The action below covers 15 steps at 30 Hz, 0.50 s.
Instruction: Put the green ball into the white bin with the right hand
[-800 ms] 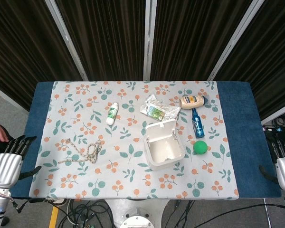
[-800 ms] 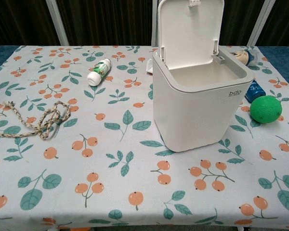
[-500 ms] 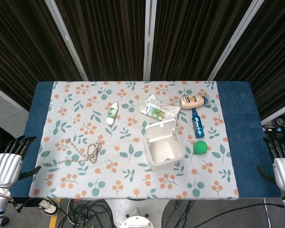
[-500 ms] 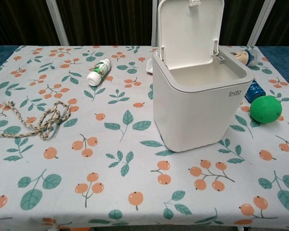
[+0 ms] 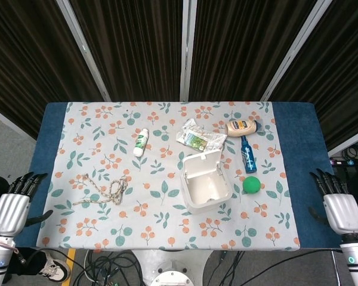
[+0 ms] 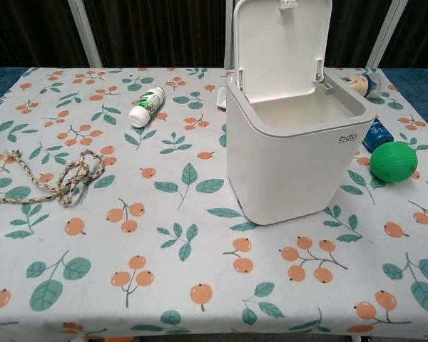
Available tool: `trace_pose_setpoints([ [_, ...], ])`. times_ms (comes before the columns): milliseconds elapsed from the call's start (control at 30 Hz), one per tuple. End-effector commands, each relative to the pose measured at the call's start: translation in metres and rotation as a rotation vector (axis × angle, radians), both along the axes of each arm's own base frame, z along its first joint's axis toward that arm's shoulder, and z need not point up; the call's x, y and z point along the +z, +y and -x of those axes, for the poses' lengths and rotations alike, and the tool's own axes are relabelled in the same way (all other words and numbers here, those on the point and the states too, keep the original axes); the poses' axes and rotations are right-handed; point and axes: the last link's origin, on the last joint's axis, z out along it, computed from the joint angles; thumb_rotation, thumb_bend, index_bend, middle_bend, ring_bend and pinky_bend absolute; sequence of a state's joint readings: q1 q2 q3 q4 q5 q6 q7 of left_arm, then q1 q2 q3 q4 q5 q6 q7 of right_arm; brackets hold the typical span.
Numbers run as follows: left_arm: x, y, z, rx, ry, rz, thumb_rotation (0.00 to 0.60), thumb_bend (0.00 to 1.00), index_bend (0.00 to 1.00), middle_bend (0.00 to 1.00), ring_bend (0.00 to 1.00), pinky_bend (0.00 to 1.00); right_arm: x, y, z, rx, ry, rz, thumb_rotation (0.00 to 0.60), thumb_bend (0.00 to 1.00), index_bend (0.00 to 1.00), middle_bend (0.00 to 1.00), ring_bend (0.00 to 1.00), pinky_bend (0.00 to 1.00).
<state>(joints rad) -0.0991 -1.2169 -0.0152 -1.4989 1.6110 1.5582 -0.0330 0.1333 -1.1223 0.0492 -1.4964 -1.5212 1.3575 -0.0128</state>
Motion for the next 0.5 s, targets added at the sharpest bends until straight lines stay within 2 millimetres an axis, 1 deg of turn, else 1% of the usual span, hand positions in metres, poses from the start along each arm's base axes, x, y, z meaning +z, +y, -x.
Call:
trace_pose_setpoints([
  [33, -0.001, 0.001, 0.0, -0.003, 0.0, 0.002, 0.6, 0.03, 0.14, 0.17, 0.1, 0.17, -0.016, -0.014, -0.016, 0.048, 0.036, -0.051, 0.6, 0.19, 0.0, 0.0, 0.0, 0.08],
  [200, -0.001, 0.002, 0.0, -0.001, 0.001, 0.005, 0.6, 0.03, 0.14, 0.17, 0.1, 0.17, -0.042, -0.037, -0.037, 0.094, 0.101, -0.126, 0.6, 0.19, 0.0, 0.0, 0.0, 0.08],
  [400, -0.001, 0.002, 0.004, 0.011, -0.001, 0.008, 0.6, 0.03, 0.14, 0.17, 0.1, 0.17, -0.076, -0.064, -0.057, 0.111, 0.15, -0.216, 0.6, 0.19, 0.0, 0.0, 0.0, 0.09],
  [500, -0.001, 0.002, 0.005, 0.013, -0.002, 0.009, 0.6, 0.03, 0.14, 0.17, 0.1, 0.17, -0.09, -0.073, -0.066, 0.125, 0.163, -0.25, 0.6, 0.2, 0.0, 0.0, 0.0, 0.11],
])
